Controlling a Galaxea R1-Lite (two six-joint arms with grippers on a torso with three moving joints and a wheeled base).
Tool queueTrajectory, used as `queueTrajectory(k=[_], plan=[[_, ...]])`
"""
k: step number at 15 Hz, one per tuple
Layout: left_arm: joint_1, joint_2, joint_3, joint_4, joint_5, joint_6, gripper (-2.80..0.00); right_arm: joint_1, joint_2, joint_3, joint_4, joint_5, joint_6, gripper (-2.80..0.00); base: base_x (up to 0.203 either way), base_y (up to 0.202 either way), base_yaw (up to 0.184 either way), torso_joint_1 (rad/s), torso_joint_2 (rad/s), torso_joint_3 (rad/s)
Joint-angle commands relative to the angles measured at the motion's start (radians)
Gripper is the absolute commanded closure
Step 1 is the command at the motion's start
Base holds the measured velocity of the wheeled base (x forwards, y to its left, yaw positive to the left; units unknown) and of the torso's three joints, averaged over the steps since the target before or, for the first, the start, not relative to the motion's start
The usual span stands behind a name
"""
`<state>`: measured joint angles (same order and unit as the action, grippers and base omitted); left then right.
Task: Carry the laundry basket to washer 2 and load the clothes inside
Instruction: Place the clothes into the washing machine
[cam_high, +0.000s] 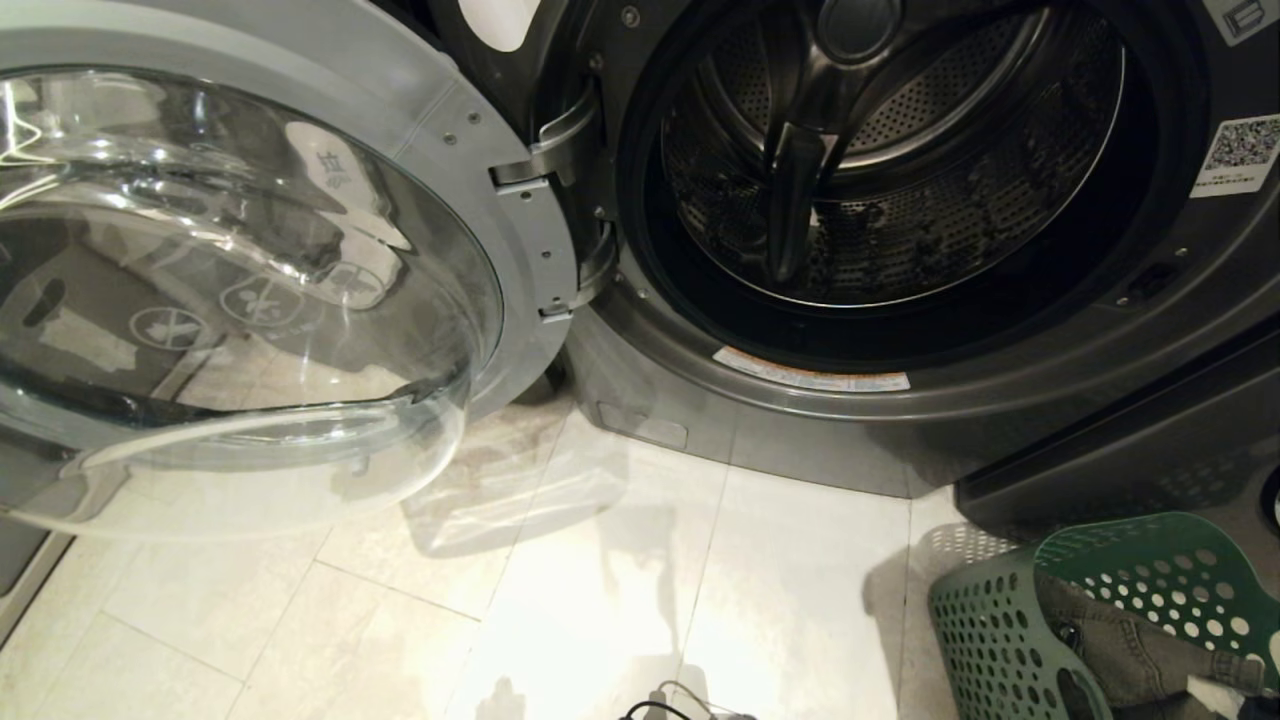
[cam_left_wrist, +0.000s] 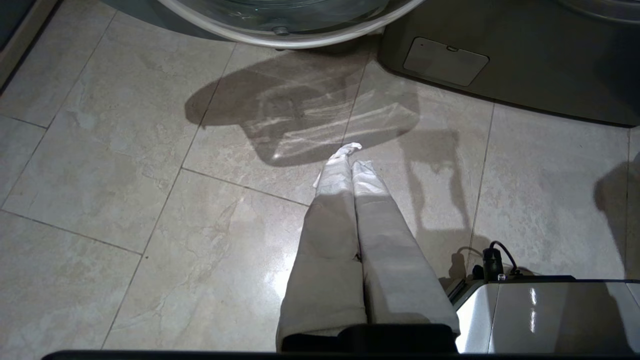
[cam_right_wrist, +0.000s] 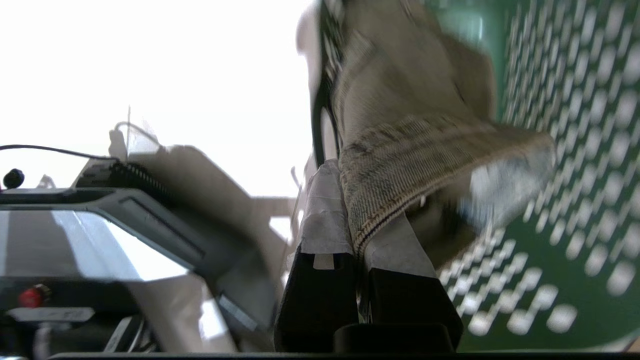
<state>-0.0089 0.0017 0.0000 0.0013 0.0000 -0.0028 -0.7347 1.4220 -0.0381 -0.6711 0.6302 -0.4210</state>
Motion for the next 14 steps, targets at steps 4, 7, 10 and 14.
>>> queueTrajectory(k=[4,7,10,14], plan=[[0.000,0.001,0.000,0.000,0.000,0.000,0.00,0.268,-0.300,-0.172,-0.001,-0.064,0.102,0.00,0.000,0.000,0.000,0.000,0.00,0.000],[0.001,0.001,0.000,0.000,0.000,0.000,0.00,0.462,-0.454,-0.391,0.255,-0.162,0.149,0.00,0.000,0.000,0.000,0.000,0.00,0.000],[0.001,0.001,0.000,0.000,0.000,0.000,0.00,0.610,-0.479,-0.506,0.382,-0.208,0.161,0.00,0.000,0.000,0.000,0.000,0.00,0.000],[0.001,0.001,0.000,0.000,0.000,0.000,0.00,0.782,-0.371,-0.627,0.384,-0.287,0.161,0.00,0.000,0.000,0.000,0.000,0.00,0.000]])
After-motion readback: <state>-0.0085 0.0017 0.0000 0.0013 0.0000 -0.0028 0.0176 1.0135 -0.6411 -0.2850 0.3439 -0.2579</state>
